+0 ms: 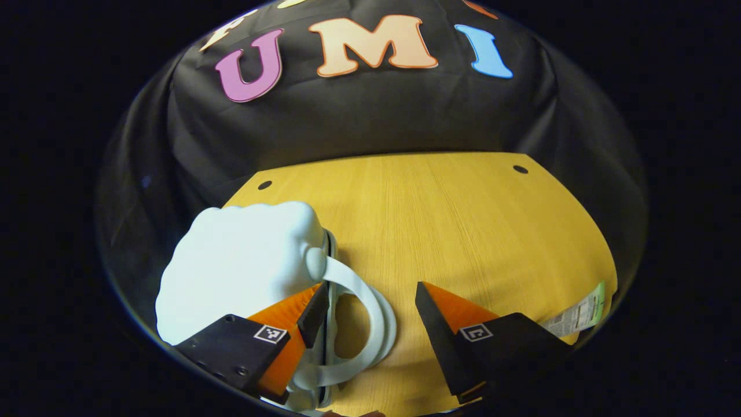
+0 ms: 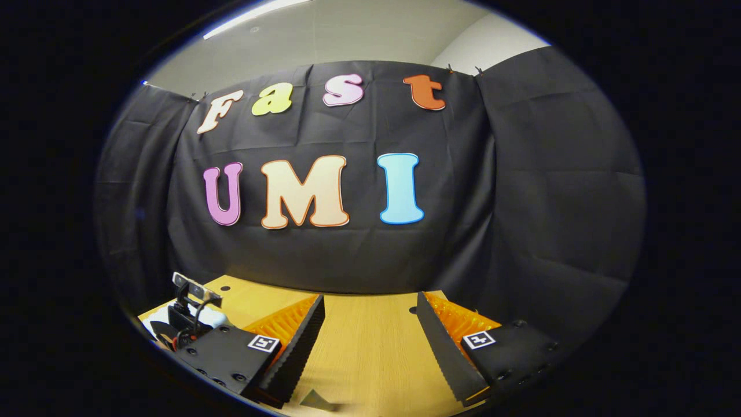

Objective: First open the suitcase, pack the skin care products into it, and then close the suitcase.

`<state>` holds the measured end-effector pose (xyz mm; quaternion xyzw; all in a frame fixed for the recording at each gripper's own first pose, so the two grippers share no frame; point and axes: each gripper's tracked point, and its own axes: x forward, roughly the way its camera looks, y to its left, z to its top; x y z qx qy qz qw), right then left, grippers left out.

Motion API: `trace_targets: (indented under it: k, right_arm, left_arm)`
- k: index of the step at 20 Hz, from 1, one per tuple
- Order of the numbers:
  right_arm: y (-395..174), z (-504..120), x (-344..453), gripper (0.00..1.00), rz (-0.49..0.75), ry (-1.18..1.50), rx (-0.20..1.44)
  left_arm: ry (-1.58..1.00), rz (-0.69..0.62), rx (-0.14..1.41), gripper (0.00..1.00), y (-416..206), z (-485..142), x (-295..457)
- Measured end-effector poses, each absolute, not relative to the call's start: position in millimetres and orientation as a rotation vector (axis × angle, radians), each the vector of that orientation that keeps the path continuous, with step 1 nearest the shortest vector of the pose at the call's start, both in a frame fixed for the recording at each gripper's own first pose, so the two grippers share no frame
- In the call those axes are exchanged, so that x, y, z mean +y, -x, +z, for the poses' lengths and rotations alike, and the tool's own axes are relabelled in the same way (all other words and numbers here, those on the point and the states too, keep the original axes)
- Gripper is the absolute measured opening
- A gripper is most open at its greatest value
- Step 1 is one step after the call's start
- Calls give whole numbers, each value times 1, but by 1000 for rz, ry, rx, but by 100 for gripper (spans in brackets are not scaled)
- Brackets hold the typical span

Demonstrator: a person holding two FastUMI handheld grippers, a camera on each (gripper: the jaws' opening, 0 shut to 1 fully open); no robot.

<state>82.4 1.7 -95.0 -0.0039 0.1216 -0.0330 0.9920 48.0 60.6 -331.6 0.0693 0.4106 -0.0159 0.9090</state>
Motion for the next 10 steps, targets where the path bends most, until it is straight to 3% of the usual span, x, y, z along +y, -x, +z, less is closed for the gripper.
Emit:
trace_targets:
  k: [3,7,9,10]
  right_arm:
    - [-80,-93,-1,99,-79,21,237]
    - [-75,-97,0,99,-73,31,239]
    - [-71,-96,2,99,-69,35,239]
    - [-69,-94,1,99,-68,37,231]
  left_arm:
    - [-87,-69,922,94,-39,-350,48]
    - [-41,-95,1000,89,-32,-373,43]
    - [-21,-125,1020,82,-29,-374,38]
    - [-35,-130,1022,72,-30,-372,41]
